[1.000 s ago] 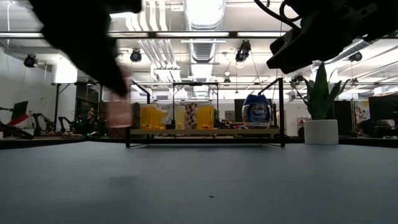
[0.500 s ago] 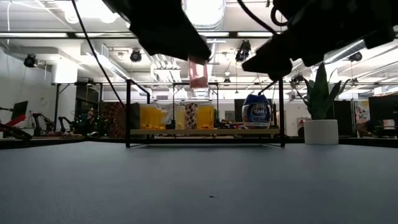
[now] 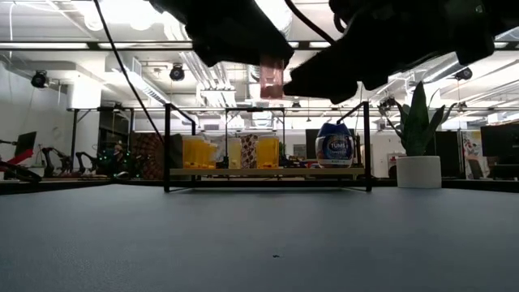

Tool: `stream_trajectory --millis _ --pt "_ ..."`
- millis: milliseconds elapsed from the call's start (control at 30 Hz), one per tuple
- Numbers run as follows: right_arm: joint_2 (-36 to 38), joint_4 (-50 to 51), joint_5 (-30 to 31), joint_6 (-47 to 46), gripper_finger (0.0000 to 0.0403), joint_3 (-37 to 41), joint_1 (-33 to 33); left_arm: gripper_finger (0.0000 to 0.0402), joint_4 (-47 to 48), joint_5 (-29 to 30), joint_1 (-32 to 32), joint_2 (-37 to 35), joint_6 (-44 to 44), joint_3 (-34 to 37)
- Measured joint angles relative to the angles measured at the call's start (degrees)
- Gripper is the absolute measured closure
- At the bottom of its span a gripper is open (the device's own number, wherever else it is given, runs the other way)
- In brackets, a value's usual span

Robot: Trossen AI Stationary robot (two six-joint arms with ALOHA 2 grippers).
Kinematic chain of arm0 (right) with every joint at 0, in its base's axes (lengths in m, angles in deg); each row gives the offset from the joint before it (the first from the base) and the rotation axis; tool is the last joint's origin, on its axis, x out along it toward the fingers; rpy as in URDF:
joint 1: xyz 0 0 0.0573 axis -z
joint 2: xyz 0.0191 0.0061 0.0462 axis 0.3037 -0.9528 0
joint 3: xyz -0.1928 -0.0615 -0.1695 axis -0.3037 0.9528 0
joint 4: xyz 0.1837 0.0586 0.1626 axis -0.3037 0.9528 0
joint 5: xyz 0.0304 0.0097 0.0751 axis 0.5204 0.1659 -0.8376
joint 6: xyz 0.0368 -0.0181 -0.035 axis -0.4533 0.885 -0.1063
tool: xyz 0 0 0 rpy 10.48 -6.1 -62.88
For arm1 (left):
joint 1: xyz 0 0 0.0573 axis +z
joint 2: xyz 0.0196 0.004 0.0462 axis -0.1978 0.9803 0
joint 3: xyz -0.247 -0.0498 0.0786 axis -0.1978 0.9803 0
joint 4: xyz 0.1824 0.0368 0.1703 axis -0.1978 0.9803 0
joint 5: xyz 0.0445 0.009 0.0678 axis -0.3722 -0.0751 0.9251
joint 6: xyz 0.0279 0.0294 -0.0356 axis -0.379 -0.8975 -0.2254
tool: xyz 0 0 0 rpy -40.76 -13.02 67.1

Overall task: Pick and place medicine bottles onto shelf by color
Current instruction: Put the red pill bottle on the shelf

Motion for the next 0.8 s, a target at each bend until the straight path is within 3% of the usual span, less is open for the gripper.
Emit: stream_trajectory --millis 400,800 --pt "-2.36 -2.92 -0.40 1.46 0.0201 -2.09 -0.02 0.0291 -4.26 0.01 0.12 -0.01 -3.05 0.65" --pt "-2.21 -3.02 -0.80 3.30 0.0328 -2.09 -0.02 0.0291 -6.01 0.21 0.13 -0.01 -7.53 0.56"
